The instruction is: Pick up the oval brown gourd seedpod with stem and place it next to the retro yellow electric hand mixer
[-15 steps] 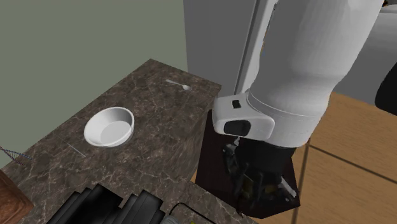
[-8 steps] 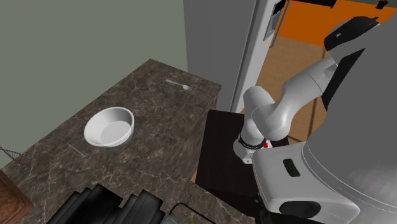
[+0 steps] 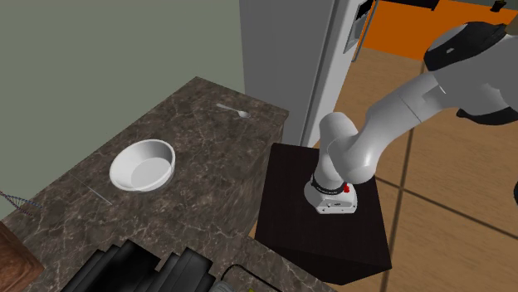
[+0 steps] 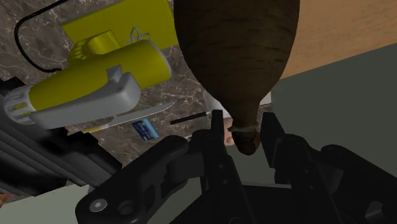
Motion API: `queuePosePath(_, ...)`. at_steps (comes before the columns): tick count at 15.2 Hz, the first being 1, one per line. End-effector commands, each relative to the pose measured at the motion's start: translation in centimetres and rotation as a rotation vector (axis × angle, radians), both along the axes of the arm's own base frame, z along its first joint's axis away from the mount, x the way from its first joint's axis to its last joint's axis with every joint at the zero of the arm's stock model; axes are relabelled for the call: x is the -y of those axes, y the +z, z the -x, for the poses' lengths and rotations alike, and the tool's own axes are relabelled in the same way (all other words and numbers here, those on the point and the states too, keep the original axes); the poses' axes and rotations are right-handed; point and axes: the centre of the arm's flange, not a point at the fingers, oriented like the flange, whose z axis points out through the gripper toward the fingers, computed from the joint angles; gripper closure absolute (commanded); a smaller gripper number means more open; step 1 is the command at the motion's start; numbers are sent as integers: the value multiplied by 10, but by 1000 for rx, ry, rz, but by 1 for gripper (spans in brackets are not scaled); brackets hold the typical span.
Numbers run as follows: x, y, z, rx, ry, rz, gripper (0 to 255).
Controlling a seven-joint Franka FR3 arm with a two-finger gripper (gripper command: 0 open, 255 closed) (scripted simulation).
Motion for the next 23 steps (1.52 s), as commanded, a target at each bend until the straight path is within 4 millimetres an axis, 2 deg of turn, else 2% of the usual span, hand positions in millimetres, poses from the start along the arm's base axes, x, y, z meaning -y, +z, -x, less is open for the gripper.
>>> queuePosePath(1,-22,-1,16,-1,0,-2,255)
queuePosePath(2,-31,-1,23,-1,0,-2,255)
queuePosePath(23,-31,-112,23,-1,0,-2,255)
